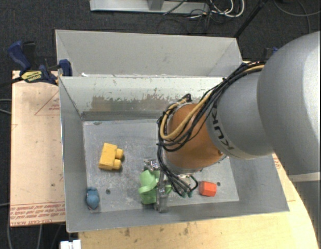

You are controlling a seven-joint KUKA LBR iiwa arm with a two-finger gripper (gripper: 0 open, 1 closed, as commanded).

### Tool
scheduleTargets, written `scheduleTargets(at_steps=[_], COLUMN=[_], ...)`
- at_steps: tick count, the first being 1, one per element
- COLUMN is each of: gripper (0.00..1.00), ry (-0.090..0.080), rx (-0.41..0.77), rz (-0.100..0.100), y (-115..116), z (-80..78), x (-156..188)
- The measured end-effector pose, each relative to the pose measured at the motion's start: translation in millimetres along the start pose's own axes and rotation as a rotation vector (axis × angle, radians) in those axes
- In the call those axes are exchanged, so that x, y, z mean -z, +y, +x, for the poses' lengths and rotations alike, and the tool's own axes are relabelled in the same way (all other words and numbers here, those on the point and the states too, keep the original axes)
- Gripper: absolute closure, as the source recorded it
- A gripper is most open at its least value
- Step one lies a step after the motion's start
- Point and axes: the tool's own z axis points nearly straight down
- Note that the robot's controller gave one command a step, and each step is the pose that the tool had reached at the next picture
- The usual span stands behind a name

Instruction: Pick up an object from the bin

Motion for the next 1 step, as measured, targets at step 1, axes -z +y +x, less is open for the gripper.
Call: scheduleTargets(at_steps=[1], gripper=[0.00], ry=[-0.002], rx=[-0.002], rz=[0.000], y=[0.2], z=[-2.0], x=[0.8])
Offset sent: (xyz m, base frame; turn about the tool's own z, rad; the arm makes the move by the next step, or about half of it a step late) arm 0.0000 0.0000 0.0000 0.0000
